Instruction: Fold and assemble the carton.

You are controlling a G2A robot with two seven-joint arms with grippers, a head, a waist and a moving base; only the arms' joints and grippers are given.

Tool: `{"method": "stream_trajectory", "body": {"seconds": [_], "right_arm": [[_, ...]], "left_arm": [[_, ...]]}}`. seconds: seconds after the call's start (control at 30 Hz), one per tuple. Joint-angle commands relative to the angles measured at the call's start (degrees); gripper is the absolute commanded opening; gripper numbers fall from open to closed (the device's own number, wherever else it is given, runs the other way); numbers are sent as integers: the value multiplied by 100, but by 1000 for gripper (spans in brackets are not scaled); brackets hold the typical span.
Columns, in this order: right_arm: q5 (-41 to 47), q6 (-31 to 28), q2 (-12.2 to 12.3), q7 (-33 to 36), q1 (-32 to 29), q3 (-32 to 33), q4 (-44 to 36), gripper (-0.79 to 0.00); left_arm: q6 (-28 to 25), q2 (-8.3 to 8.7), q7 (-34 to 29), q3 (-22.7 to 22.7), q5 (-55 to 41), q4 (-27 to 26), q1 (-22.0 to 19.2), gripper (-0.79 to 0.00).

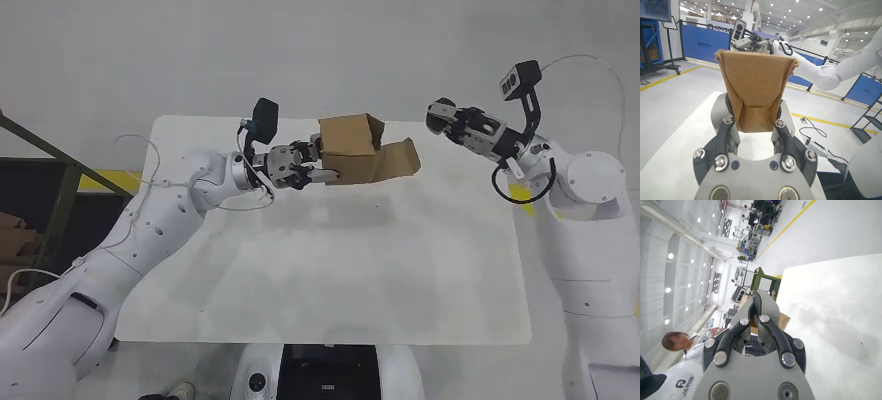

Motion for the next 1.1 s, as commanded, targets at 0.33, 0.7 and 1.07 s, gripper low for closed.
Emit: {"method": "stream_trajectory", "body": {"seconds": [0.33, 0.7, 1.07], "right_arm": [[-183, 1105, -14, 855, 152, -753, 434, -785], [291, 818, -10, 1232, 122, -861, -20, -785], [616, 766, -13, 1282, 161, -963, -37, -785]], "left_arm": [[0, 29, 107, -63, 128, -46, 15, -511], [0, -42, -94, -63, 511, 73, 19, -520], [0, -108, -209, -213, 762, 68, 110, -523]]}}
